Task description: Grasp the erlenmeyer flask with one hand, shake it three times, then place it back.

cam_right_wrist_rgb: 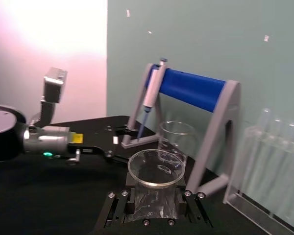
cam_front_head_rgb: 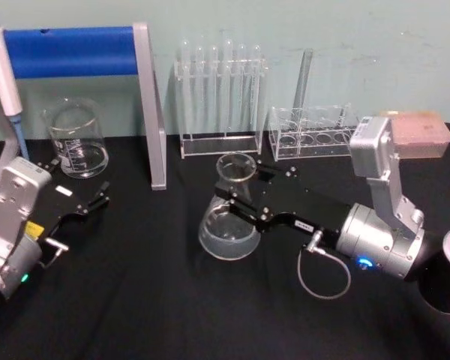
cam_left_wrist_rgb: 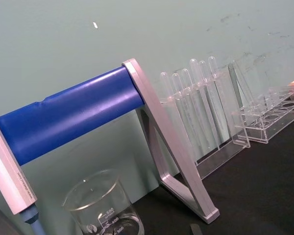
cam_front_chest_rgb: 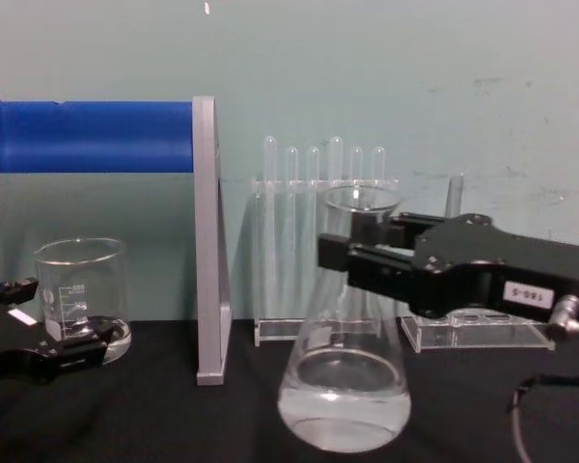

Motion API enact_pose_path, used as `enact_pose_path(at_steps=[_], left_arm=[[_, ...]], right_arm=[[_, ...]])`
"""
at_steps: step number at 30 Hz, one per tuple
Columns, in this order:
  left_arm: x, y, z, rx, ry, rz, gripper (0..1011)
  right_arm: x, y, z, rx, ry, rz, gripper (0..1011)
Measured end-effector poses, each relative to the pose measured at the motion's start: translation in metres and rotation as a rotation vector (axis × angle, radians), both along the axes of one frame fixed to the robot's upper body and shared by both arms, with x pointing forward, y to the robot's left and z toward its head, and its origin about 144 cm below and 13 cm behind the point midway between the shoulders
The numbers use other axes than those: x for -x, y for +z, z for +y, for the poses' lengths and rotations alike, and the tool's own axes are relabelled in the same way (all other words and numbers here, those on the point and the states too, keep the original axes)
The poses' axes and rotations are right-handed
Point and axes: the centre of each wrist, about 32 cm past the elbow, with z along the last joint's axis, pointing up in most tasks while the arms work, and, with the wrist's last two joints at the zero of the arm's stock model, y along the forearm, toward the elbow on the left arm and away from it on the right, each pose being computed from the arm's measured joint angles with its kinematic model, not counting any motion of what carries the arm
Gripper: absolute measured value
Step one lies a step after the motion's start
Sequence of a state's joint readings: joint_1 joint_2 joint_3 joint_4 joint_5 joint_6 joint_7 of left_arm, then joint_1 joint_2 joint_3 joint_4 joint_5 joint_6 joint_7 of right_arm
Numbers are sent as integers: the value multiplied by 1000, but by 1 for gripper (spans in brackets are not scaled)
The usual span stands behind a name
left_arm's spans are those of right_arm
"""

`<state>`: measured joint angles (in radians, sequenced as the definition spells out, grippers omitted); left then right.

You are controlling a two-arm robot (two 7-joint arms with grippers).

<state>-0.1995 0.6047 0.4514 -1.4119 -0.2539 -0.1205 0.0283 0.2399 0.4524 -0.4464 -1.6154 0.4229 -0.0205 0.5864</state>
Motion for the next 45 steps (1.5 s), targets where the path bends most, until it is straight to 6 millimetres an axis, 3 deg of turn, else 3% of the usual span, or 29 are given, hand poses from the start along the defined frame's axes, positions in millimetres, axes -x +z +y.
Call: enact_pose_path(at_steps=[13,34,45], left_arm=[[0,0,0,0,0,0,1001],[0,0,0,0,0,0,1001],[0,0,0,0,0,0,1001]], right_arm=[[-3,1,-5,-3,-26,-2,449],[7,3,-74,-28,-435,-10,448],[14,4,-89,-28,-530,-6,448]])
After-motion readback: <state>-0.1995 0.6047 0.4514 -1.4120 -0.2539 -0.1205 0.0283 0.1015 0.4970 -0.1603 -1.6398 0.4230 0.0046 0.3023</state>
